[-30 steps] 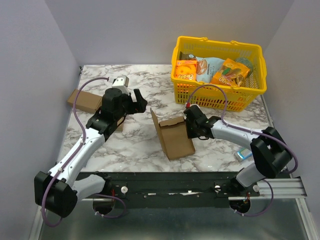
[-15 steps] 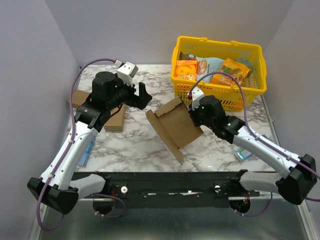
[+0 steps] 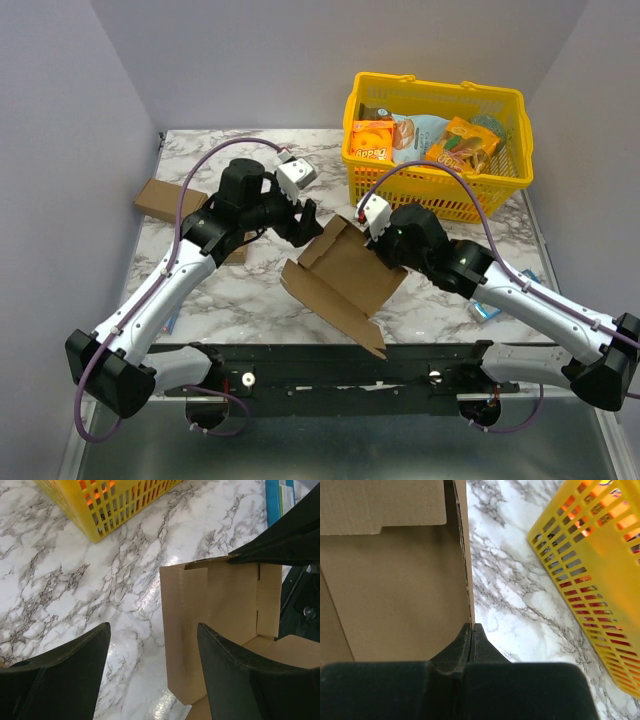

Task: Fold the paper box

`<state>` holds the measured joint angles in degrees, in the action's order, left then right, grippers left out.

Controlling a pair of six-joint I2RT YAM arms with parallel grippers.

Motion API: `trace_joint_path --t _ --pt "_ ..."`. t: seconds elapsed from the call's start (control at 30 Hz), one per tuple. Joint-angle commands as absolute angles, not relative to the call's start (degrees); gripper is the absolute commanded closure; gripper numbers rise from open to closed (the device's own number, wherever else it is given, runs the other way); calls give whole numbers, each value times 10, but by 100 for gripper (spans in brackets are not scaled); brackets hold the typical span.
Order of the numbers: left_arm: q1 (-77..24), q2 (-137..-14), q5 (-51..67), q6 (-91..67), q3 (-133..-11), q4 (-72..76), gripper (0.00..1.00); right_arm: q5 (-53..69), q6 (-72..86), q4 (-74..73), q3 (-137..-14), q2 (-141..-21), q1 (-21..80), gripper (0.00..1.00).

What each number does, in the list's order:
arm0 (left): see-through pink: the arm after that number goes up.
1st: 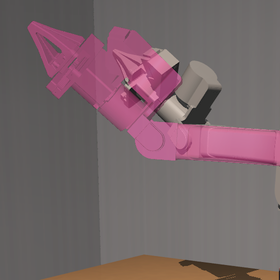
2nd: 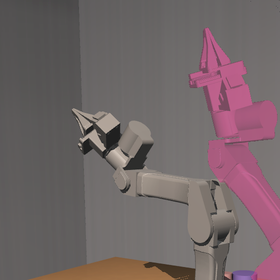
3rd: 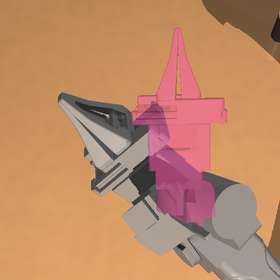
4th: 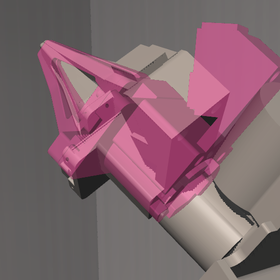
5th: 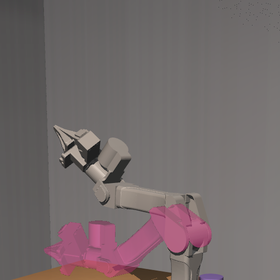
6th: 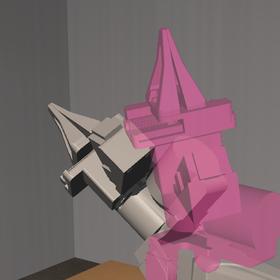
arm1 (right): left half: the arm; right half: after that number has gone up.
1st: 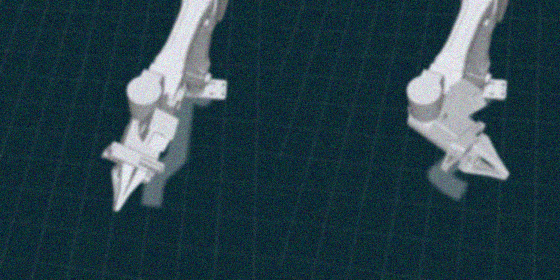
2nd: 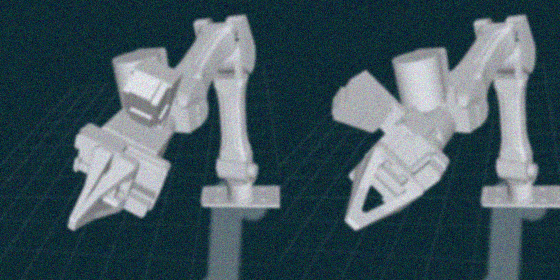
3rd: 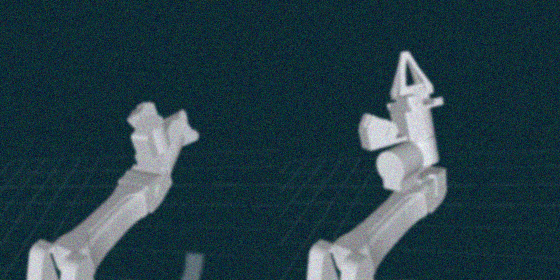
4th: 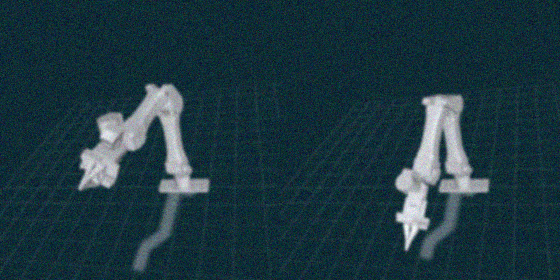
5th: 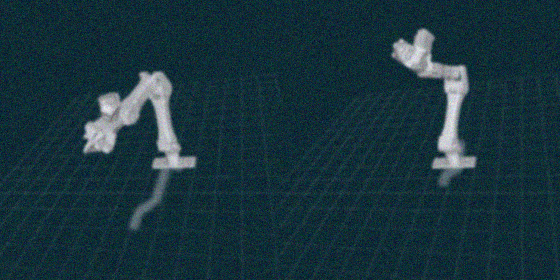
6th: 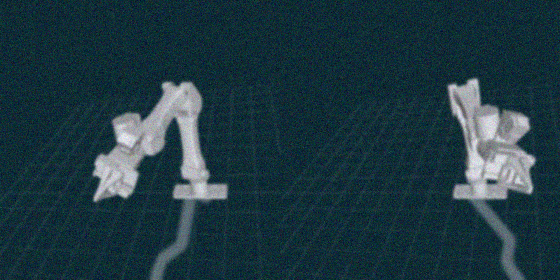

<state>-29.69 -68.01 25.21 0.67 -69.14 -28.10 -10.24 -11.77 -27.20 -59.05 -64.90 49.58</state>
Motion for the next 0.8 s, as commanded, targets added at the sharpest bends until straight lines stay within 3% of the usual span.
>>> trace_joint_path --t 0.0,0.37,0.77 --pt "-302 -672 268 28 -663 -257 23 -134 -127 -297 -605 -652 509 99" --pt "-330 -689 271 32 -632 -244 26 -163 -126 -308 -609 -648 526 99" --pt "-366 -713 195 46 -622 -248 49 -185 -120 -320 -623 -654 544 99"
